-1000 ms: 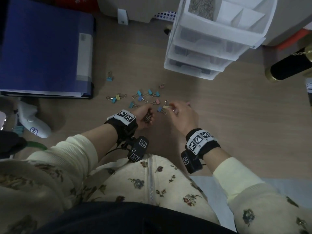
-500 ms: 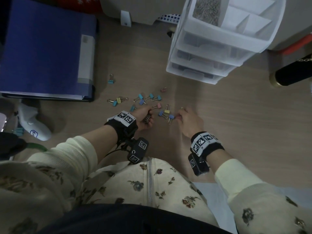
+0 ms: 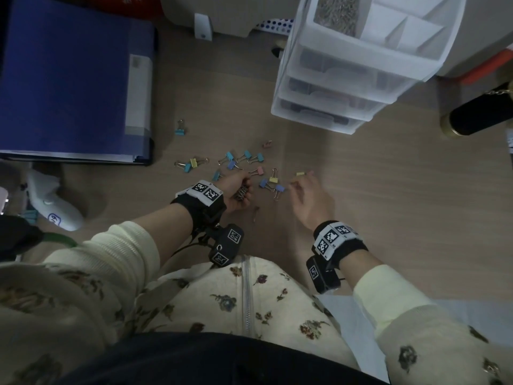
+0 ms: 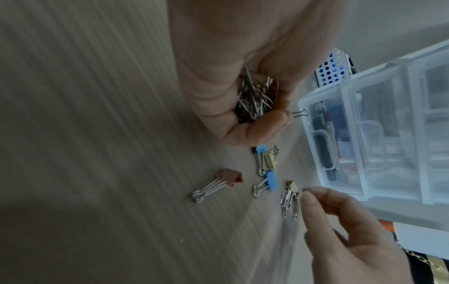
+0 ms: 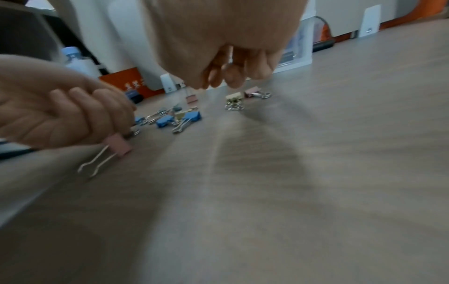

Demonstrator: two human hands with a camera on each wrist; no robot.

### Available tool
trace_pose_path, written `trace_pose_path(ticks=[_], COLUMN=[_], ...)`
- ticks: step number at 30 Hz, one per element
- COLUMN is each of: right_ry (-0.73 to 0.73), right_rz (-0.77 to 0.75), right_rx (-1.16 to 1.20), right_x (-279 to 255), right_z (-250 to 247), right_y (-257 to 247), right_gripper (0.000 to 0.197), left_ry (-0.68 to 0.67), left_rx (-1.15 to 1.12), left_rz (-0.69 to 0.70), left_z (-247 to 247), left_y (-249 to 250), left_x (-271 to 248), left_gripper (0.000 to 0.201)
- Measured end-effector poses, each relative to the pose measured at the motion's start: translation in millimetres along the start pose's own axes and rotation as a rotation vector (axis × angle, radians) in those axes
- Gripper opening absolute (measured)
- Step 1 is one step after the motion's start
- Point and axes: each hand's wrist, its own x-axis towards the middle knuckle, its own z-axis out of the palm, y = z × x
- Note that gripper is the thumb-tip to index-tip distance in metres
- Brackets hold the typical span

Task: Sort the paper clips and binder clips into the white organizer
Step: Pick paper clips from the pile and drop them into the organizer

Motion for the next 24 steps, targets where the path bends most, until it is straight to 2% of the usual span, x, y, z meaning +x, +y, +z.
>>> trace_pose_path(ticks=[2,4,8,11,16,21,24], right_ry=[0.022,0.045,-0.054,-0.029,-0.015,-0.057,-0.048], right_rz=[0.164,0.220,0.215,0.265,0.290,0.295,0.303], right_rx=[-0.018,-0.037,-0.182,-0.164,-0.128,-0.135,-0.118], right_x=[4.8,5.1,-2.1,0.0,11.4,21.4,28.0], right_z=[-7.8,-11.1,-4.6,0.8,2.8,-0.1,-5.5], right_y=[7.7,13.4,17.8,19.4,16.9,14.4,14.4], right_gripper=[0.021,0.023,0.039,0.041,0.041,0.021,0.025], left_ry=[-0.003,-0.005,-0.005,-0.008,0.001,0.007,0.005], left_rx=[-0.011,-0.024,-0.048,-0.049,-0.040,-0.047,-0.053], left_rz=[0.002,0.001,0.012,0.021,0.013,0.015,0.016], left_z=[0.7,1.9,3.4,2.3,-0.8,-1.1,-2.2], left_y=[0.5,0.7,0.5,-0.3,1.2,3.3,3.5], left_x=[-0.5,-0.4,-0.3,-0.2,-0.7,-0.3,-0.4], left_gripper=[0.033,0.033,0.033,0.033,0.032,0.031,0.031])
